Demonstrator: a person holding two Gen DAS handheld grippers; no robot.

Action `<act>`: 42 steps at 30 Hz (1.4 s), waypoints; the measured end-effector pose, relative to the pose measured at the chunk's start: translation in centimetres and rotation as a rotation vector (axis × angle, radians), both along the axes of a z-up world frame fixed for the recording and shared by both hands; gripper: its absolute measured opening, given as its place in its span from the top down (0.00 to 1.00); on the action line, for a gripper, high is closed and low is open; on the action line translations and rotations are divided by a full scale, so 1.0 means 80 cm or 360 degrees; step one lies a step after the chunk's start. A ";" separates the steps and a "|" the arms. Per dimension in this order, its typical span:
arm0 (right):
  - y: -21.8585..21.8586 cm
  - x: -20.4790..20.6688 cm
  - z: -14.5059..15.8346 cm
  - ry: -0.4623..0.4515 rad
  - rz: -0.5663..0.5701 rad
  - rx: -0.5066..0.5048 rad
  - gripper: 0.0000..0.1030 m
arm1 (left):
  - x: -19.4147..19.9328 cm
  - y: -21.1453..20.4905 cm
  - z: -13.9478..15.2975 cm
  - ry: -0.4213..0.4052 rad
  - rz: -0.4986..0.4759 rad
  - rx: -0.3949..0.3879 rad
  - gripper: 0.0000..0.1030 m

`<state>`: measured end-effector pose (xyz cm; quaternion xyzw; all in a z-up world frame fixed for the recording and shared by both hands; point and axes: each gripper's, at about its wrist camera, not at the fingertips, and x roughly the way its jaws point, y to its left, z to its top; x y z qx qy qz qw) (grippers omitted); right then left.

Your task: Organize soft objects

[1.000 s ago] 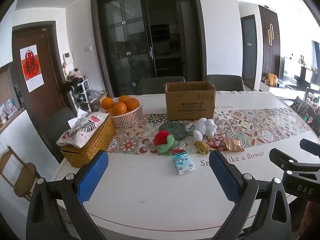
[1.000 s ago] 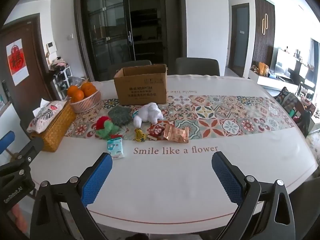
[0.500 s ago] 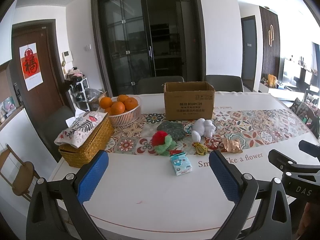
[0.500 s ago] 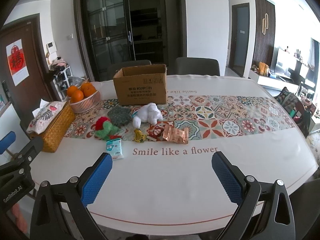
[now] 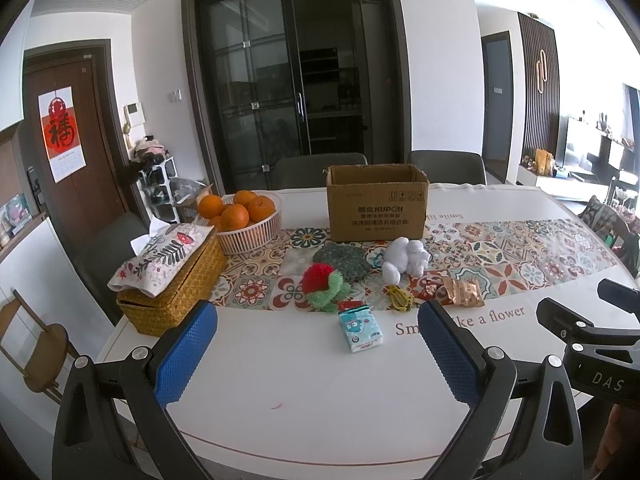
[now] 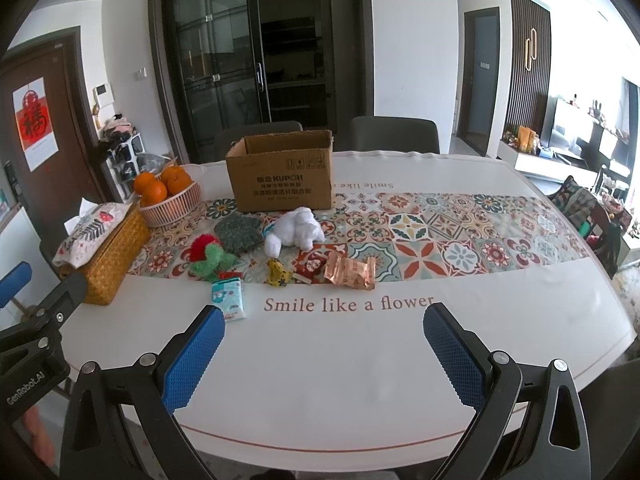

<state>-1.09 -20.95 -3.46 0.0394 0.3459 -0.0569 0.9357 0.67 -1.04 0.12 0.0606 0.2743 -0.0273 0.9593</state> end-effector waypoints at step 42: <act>-0.011 0.013 -0.010 0.0029 0.0007 0.0018 0.02 | 0.005 -0.013 -0.006 0.0018 -0.0015 -0.0001 0.00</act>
